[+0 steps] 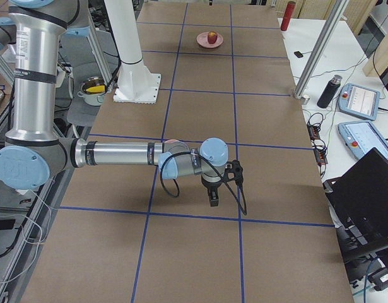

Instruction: Move apple from plate to bowl

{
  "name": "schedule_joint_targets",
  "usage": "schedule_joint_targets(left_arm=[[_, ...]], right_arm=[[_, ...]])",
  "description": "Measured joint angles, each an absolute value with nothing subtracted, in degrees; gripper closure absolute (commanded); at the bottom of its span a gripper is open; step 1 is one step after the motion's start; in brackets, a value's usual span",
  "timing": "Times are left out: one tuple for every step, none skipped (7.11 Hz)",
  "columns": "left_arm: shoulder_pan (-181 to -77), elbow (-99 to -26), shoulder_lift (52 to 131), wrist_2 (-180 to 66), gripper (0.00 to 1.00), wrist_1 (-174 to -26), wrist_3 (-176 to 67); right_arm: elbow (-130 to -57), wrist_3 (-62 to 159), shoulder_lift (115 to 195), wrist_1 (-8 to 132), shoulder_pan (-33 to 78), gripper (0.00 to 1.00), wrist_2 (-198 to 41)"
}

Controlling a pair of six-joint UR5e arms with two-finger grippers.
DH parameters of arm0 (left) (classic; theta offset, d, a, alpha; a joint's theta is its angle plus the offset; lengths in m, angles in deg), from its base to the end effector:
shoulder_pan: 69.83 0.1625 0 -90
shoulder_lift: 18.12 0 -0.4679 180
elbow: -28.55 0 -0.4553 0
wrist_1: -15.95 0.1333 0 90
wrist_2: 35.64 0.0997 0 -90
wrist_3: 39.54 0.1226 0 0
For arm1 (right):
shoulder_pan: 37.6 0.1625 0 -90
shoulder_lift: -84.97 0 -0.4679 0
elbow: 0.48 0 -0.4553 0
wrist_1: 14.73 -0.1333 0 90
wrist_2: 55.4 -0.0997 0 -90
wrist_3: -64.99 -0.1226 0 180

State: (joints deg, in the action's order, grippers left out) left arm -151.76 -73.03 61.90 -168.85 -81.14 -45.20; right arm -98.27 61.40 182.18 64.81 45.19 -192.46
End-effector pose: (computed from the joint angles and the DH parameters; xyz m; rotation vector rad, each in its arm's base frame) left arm 0.0194 -0.4882 0.6839 0.0534 0.7648 0.0972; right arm -0.0209 -0.5118 0.6850 0.1039 -0.8327 -0.1386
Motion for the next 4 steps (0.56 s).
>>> schedule_joint_targets(left_arm=[[-151.7,-73.1,61.9,-168.7,0.02,-81.2,-45.2],[-151.7,-73.3,61.9,-168.5,0.02,-81.2,-45.2],[-151.7,-73.3,61.9,-168.4,0.02,-81.1,-45.1],[-151.7,-73.3,61.8,-168.4,0.02,-81.2,-45.2]], right_arm=[[-98.3,61.4,182.2,64.8,45.2,0.00,-192.5],[-98.3,61.3,182.2,64.8,45.2,0.00,-192.5],[-98.4,61.3,182.2,64.6,45.2,0.00,-192.5],[-98.4,61.2,182.3,63.9,45.2,0.00,-192.6]])
